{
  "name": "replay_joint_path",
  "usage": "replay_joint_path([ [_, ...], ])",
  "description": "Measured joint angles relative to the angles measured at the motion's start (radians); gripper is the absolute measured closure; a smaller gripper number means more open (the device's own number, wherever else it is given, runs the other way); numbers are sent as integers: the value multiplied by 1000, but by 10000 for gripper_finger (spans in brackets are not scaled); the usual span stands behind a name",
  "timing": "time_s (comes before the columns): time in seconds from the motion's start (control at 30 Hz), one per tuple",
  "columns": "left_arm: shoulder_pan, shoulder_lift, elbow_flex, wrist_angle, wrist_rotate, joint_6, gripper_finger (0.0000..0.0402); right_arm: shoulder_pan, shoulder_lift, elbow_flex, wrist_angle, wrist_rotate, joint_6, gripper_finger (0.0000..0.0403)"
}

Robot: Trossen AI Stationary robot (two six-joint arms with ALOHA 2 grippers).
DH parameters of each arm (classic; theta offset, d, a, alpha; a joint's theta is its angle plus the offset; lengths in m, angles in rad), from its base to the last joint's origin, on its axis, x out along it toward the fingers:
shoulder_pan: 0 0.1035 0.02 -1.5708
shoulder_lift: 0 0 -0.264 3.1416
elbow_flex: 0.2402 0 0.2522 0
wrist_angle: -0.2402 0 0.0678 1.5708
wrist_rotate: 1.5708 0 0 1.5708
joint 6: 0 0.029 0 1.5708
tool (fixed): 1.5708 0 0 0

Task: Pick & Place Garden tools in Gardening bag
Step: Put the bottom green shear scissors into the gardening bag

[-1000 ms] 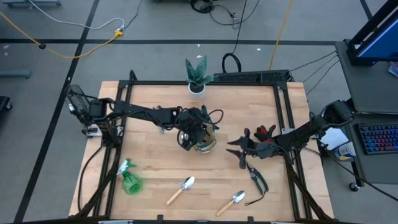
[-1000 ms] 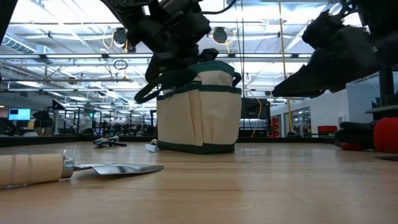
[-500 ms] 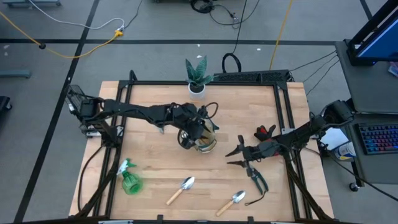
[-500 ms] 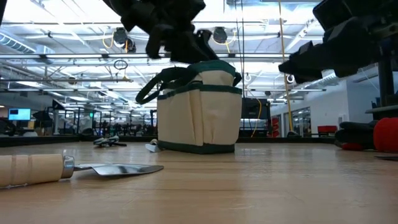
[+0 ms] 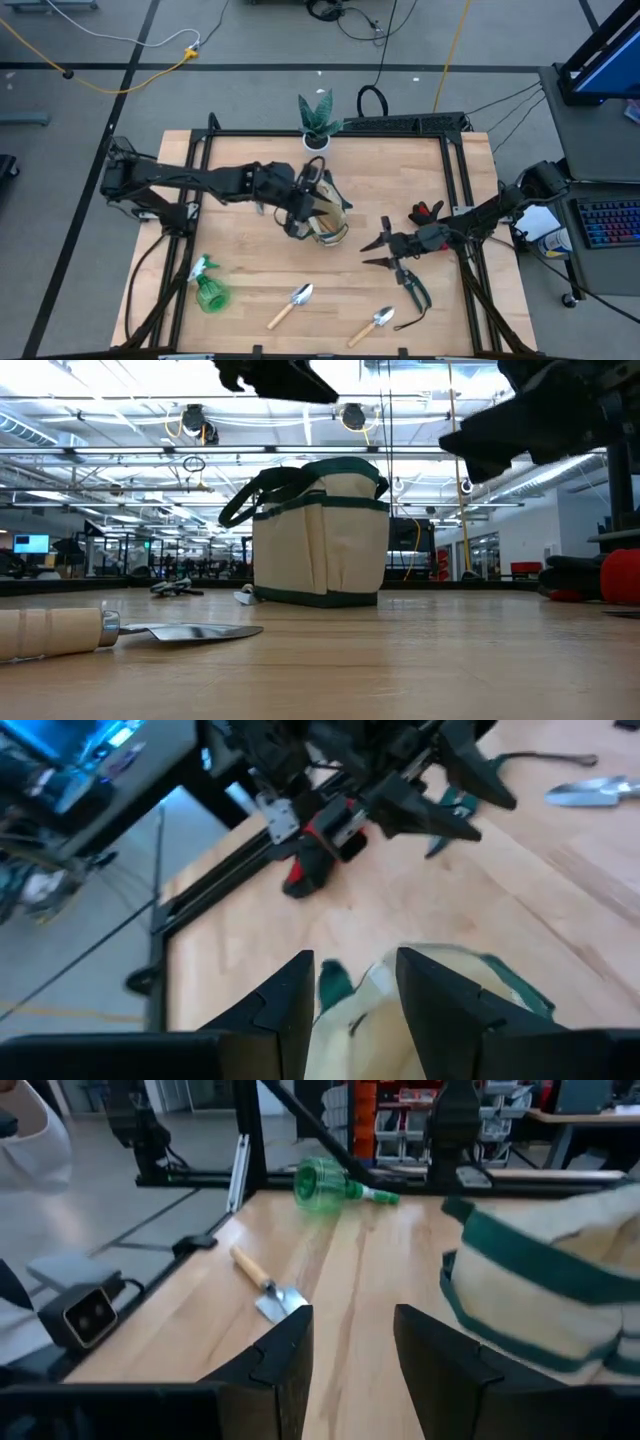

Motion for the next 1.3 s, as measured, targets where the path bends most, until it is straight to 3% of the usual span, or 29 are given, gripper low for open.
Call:
replay_joint_path([
  [0.3,-61,-112,0,-136,-208,-234,252,-14,-33,145,-163,0,35,267],
  [0.53,-81,-150,0,-229,-236,-360,252,-12,-128,182,-325,-2,191,275],
  [0.87,-86,-148,0,-301,-258,-387,252,2,-187,190,-446,-52,424,258],
  [1.07,-91,-165,0,-308,-389,-391,252,2,-211,342,-758,-72,471,258],
  [1.3,-93,-163,0,-321,-440,-441,252,2,-211,457,-1123,-79,716,265],
])
